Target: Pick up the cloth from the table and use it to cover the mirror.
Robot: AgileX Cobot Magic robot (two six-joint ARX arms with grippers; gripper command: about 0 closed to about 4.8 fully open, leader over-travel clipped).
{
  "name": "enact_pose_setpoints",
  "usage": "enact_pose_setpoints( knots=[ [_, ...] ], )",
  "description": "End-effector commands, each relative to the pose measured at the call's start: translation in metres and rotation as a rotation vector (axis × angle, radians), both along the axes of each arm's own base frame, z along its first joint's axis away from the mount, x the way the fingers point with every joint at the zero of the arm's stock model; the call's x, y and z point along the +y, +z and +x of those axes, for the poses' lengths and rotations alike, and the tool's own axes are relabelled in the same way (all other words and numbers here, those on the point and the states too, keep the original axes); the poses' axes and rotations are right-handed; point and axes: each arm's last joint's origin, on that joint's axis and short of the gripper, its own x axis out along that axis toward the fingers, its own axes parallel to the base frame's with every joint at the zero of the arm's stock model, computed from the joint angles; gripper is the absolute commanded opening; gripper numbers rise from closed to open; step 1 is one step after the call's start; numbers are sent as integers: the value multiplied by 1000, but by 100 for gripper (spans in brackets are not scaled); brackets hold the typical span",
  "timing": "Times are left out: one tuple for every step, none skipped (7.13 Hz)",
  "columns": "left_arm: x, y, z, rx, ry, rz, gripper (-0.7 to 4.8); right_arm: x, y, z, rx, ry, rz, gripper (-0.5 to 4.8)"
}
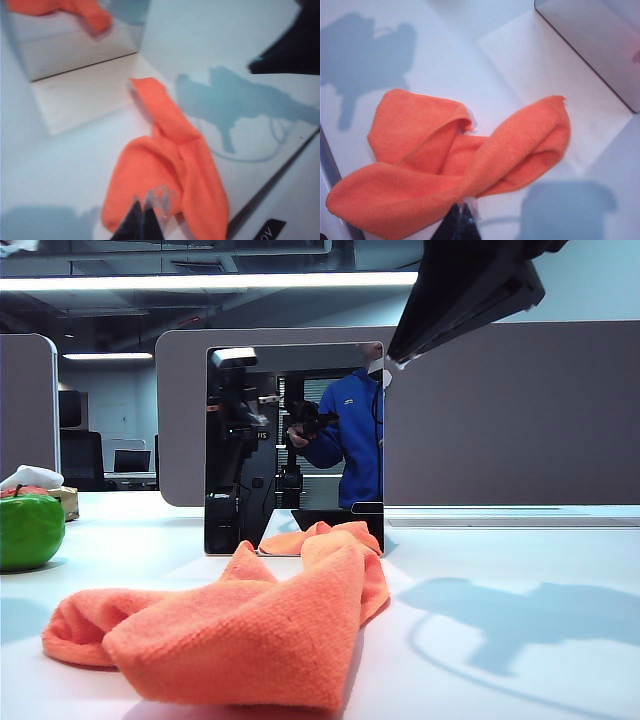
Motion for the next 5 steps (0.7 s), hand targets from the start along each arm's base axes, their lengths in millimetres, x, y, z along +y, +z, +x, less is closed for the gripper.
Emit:
enact_pose_setpoints(
  knots=[
    [-38,-30,26,66,-129,59,-6,4,1,5,-20,-15,32,-1],
    [-47,-40,30,105,-172,53,-6,4,1,5,-17,-14,31,-1],
    [-56,-47,32,164,-259,18,-6,4,1,5,-10,-11,30,-1],
    [-58,-50,34,204,-299,-9,-6,4,0,5,-8,-10,29,-1],
    [-61,-58,37,296,-316,-24,-6,4,0,4,-1,-10,24,-1]
  ],
)
